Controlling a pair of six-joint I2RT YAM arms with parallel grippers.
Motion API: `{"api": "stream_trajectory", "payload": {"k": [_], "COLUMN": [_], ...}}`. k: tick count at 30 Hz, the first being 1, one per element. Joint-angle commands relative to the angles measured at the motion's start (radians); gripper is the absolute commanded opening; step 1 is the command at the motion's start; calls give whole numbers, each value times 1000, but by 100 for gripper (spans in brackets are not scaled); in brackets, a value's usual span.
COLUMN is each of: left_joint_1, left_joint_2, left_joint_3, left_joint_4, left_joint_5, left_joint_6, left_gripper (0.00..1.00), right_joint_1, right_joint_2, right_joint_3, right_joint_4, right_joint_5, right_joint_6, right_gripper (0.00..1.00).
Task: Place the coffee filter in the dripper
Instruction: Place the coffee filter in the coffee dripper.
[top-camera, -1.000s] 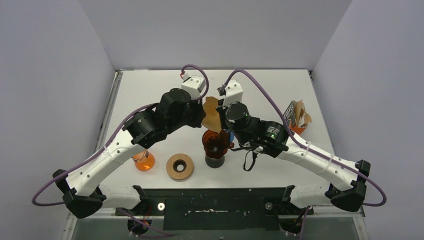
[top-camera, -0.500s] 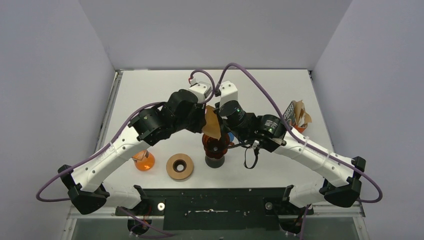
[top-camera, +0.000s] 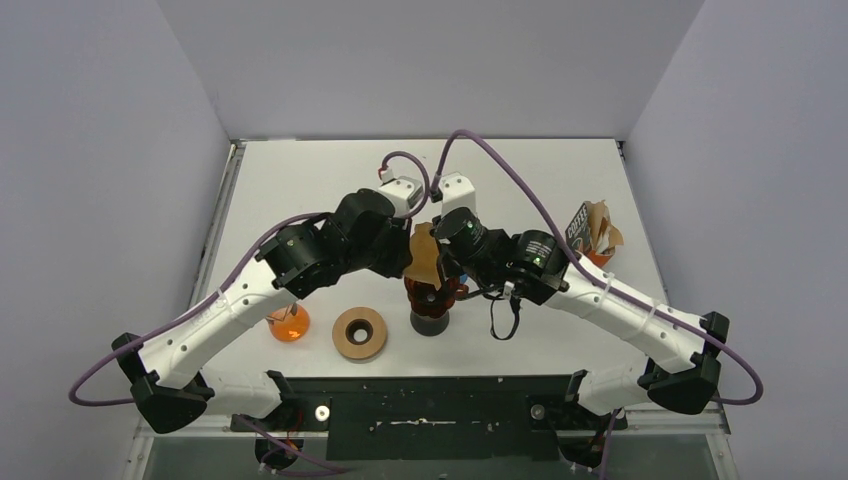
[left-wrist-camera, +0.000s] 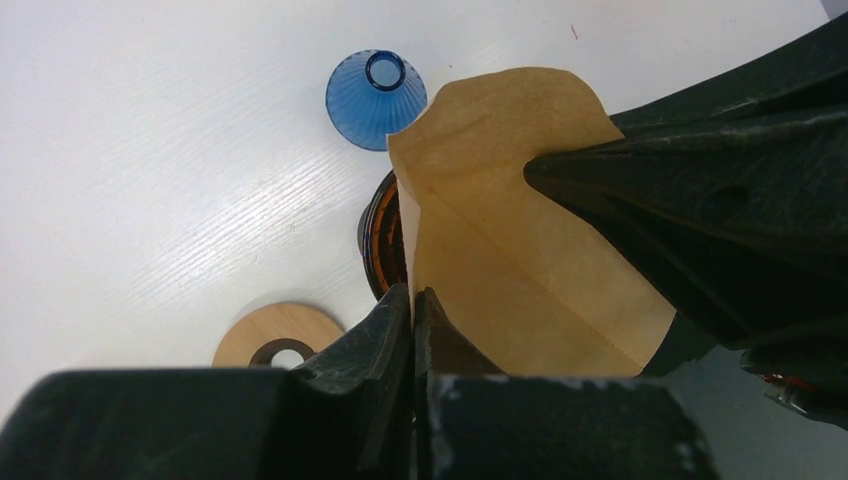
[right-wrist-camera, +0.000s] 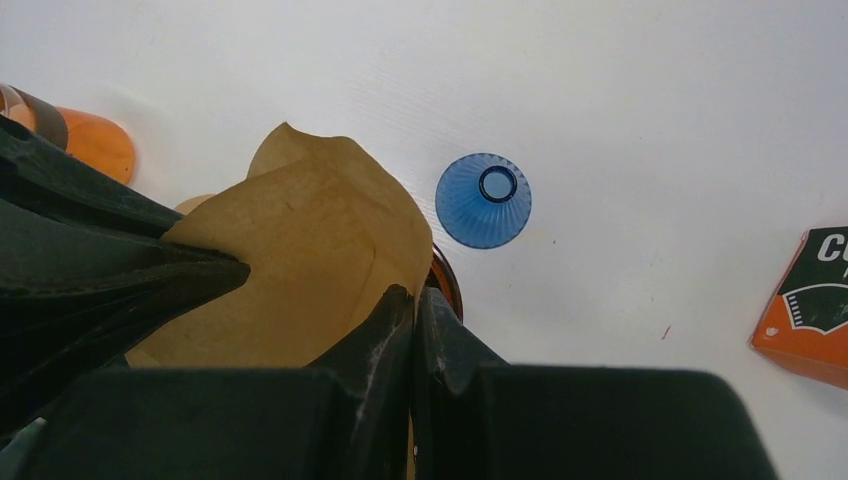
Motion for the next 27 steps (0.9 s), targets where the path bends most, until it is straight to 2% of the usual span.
{"api": "stream_trajectory", "payload": {"k": [1,19,27], "left_joint_1": [-6,-6,-6], "left_joint_2": [-34,-33,-24], "left_joint_3": [-36,-140,-148], "left_joint_4": [29,67,83], "left_joint_5": [26,56,65], "left_joint_6": [-22,-48,-54], "left_gripper": [1,2,12], "right_joint_1": [6,-7,-10], "right_joint_2": [-28,-41,-45], "right_joint_3": [-31,-138,-146], "right_joint_4": [-8,-5,12], "right_joint_5": [-4,-26,-31], "right_joint_6": [32,65,65], "right_gripper": [0,0,12]}}
